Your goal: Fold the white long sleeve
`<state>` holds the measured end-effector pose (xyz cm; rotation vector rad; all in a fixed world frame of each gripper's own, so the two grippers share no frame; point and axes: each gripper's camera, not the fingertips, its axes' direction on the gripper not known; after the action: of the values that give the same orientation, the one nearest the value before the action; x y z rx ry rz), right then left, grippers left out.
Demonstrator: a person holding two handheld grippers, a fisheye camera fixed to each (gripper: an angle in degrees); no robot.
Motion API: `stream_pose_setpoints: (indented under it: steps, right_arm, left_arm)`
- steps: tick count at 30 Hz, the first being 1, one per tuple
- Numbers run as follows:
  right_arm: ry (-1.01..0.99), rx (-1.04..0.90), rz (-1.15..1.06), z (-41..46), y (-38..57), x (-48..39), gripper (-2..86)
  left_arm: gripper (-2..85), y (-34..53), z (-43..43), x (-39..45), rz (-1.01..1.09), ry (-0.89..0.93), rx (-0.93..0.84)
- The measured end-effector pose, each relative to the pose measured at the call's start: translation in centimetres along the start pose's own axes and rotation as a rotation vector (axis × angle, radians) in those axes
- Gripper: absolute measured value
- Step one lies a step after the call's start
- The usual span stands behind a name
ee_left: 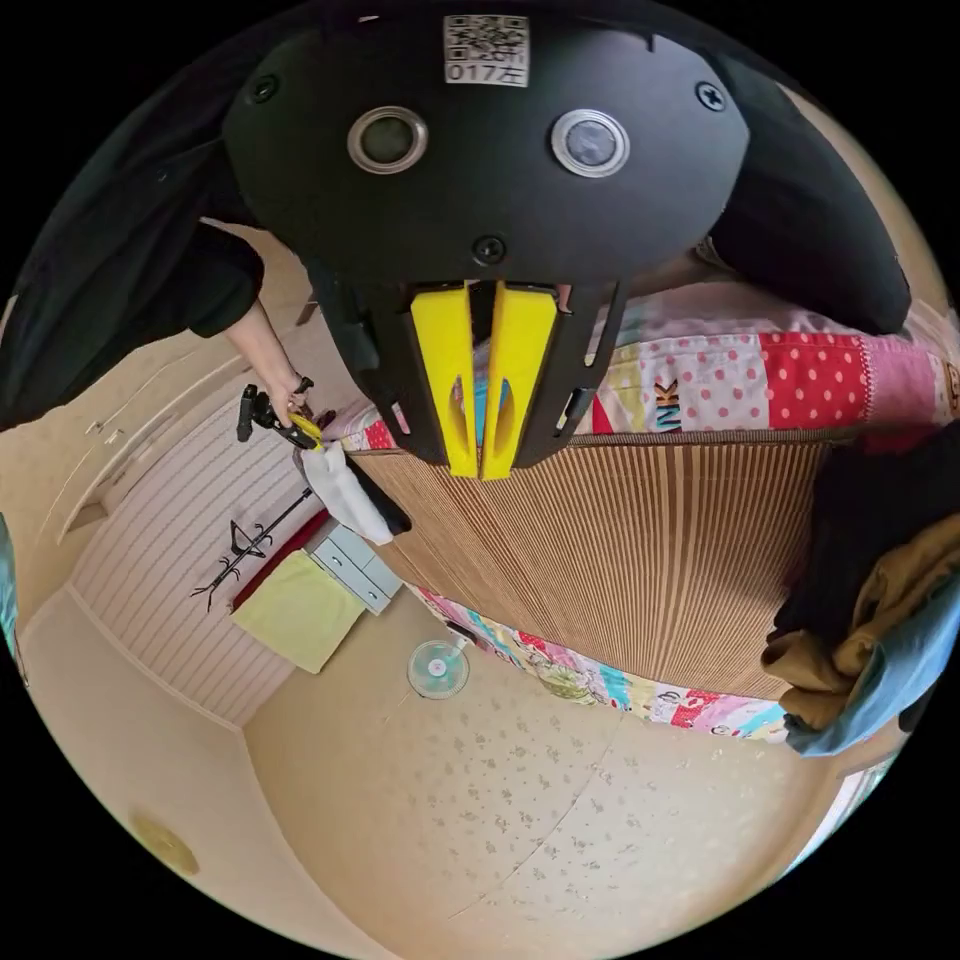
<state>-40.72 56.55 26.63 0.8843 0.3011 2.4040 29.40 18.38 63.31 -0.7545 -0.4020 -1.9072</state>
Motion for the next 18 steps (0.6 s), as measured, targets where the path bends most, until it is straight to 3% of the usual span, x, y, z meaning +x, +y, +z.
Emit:
stream_pose_setpoints:
  steps: [5,10,13,16,18]
  right_arm:
    - [0.023,-0.013,-0.021,3.2,-4.5,-1.7,5.4]
    - [-0.207,0.103,-0.419,-1.2,-4.3,-14.7,2.3]
    - [-0.288,0.109,-0.680,-2.2,-0.1,-22.9,1.8]
    - [-0.506,-0.083,-0.817,1.2,6.4,-27.2,1.8]
    - [-0.542,-0.419,-0.829,5.8,12.1,-28.7,2.2]
  left_arm:
    - [-1.0,-0.8,0.1,-0.7,-0.019,-0.016,0.020]
    - [-1.0,-0.3,-1.0,0.8,0.047,-0.104,0.127]
    - [-1.0,-1.0,0.4,0.6,0.046,-0.065,0.109]
    - [-0.9,-1.9,2.3,-0.1,0.019,-0.022,0.063]
    - [-0.7,-2.4,2.8,-0.7,-0.002,0.001,0.049]
